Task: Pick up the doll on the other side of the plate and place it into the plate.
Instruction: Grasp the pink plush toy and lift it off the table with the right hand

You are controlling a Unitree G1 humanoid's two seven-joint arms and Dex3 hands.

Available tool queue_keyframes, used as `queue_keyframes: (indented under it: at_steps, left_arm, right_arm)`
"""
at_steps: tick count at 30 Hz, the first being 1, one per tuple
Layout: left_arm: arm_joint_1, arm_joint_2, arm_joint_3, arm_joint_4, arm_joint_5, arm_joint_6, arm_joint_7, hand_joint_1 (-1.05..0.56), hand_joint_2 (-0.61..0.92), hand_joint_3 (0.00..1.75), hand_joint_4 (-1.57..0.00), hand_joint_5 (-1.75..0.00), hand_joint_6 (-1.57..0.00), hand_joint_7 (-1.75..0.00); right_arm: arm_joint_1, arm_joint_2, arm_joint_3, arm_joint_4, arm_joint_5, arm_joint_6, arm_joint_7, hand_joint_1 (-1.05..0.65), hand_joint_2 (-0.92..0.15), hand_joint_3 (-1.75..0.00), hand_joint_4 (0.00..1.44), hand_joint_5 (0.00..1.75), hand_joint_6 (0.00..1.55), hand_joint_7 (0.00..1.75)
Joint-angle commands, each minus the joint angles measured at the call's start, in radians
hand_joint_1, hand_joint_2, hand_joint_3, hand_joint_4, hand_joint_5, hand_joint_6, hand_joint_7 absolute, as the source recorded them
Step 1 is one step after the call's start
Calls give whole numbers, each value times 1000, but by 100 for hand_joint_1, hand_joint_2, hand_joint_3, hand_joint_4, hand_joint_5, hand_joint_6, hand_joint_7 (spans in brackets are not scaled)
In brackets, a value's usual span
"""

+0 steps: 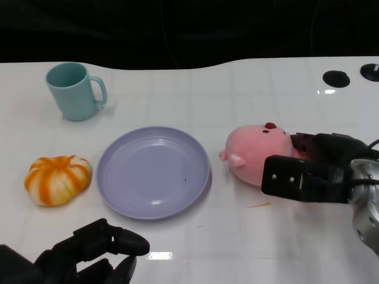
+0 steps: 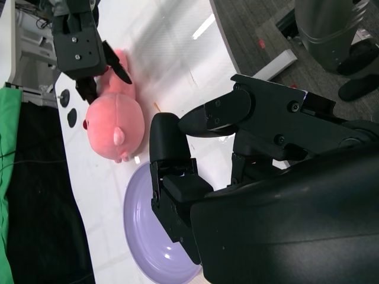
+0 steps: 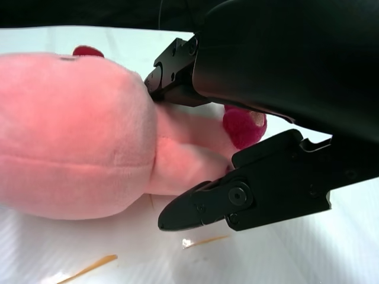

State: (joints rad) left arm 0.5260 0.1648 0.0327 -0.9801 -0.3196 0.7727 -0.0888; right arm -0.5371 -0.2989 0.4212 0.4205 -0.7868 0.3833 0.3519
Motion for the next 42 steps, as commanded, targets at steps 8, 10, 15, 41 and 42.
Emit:
queue_keyframes:
  at_steps: [8,10,15,41,42]
  left_arm:
    - [11,16,-6,-20,16,1,15,-23,85,63,-56,-173,-57,-126]
    - [9,17,-10,-19,18,0,16,-23,86,63,-55,-173,-57,-126]
    - [3,15,-28,-12,35,-3,25,-23,86,64,-56,-173,-57,-127]
    - [11,6,-67,0,64,-26,36,-22,83,67,-56,-174,-56,-129]
    - [18,5,-68,-3,65,-28,37,-22,83,67,-56,-174,-56,-129]
  right_arm:
    - [-105,63,47,359,35,-194,-292,-36,-92,-5,65,19,83,9]
    - [-107,71,35,418,55,-264,-398,-25,-92,-4,93,37,109,12]
    - [-129,80,51,545,58,-362,-524,-18,-92,-14,84,170,95,109]
    - [-25,30,-99,280,179,-539,-741,-20,-46,-115,90,175,72,175]
    - [-18,40,-109,263,188,-542,-752,-19,-43,-120,91,175,74,175]
